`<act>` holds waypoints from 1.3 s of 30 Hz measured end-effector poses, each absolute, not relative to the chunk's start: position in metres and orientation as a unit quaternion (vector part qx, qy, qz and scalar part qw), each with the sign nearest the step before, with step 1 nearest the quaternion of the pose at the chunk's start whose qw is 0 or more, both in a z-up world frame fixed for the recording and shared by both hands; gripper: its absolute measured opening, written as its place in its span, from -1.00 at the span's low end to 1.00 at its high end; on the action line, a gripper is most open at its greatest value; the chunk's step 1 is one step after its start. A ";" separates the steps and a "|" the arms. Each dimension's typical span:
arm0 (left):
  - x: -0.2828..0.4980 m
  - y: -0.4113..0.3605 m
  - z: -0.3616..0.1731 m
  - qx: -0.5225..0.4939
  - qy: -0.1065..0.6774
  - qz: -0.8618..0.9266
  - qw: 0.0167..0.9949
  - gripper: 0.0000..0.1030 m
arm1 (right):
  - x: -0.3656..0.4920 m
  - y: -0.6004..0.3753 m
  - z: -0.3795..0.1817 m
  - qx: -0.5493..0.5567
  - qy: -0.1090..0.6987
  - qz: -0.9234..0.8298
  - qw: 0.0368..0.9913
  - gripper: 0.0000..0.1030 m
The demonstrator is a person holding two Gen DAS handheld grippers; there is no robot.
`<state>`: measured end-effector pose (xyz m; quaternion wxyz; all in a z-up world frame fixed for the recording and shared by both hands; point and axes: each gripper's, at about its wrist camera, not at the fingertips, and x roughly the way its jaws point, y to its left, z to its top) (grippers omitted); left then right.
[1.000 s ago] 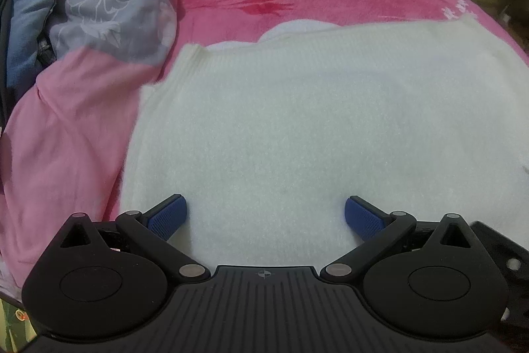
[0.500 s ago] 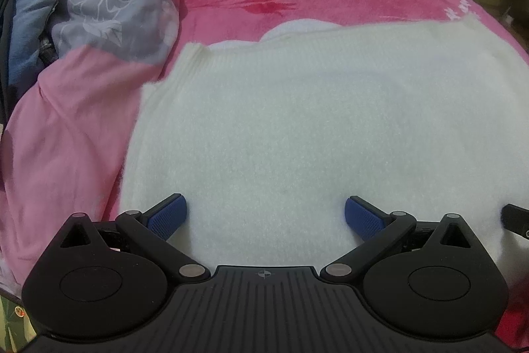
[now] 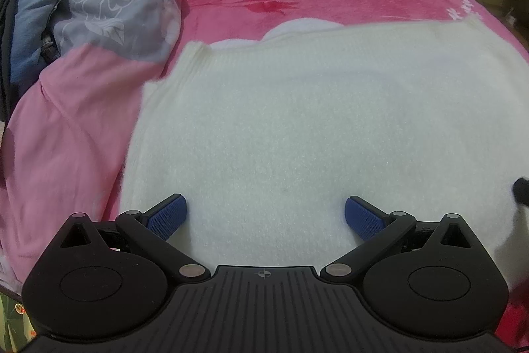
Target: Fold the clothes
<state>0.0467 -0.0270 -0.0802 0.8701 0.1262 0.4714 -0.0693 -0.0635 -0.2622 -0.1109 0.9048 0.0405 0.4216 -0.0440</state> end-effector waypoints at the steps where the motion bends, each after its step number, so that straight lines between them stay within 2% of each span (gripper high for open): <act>1: 0.047 -0.027 -0.080 0.126 0.471 -0.069 0.870 1.00 | -0.065 -0.261 -0.107 0.041 0.411 -0.042 0.910 0.87; 5: 0.047 -0.028 -0.080 0.126 0.473 -0.066 0.869 1.00 | -0.065 -0.250 -0.102 0.012 0.387 -0.037 0.921 0.87; 8: 0.047 -0.029 -0.080 0.127 0.474 -0.064 0.869 1.00 | -0.056 -0.252 -0.123 0.007 0.423 -0.043 0.905 0.91; 12: 0.047 -0.028 -0.081 0.127 0.472 -0.063 0.870 1.00 | -0.052 -0.252 -0.118 0.017 0.425 -0.048 0.904 0.93; 19: 0.046 -0.028 -0.081 0.129 0.470 -0.062 0.871 1.00 | -0.056 -0.238 -0.091 0.018 0.346 -0.021 0.938 0.91; 24: 0.046 -0.030 -0.081 0.129 0.472 -0.058 0.870 1.00 | -0.033 -0.231 -0.133 -0.008 0.404 -0.004 0.915 1.00; 26: 0.045 -0.031 -0.081 0.129 0.471 -0.057 0.871 1.00 | -0.039 -0.223 -0.136 -0.037 0.385 -0.007 0.922 1.00; 39: 0.044 -0.030 -0.081 0.127 0.470 -0.057 0.872 1.00 | -0.041 -0.221 -0.137 -0.032 0.386 -0.012 0.922 1.00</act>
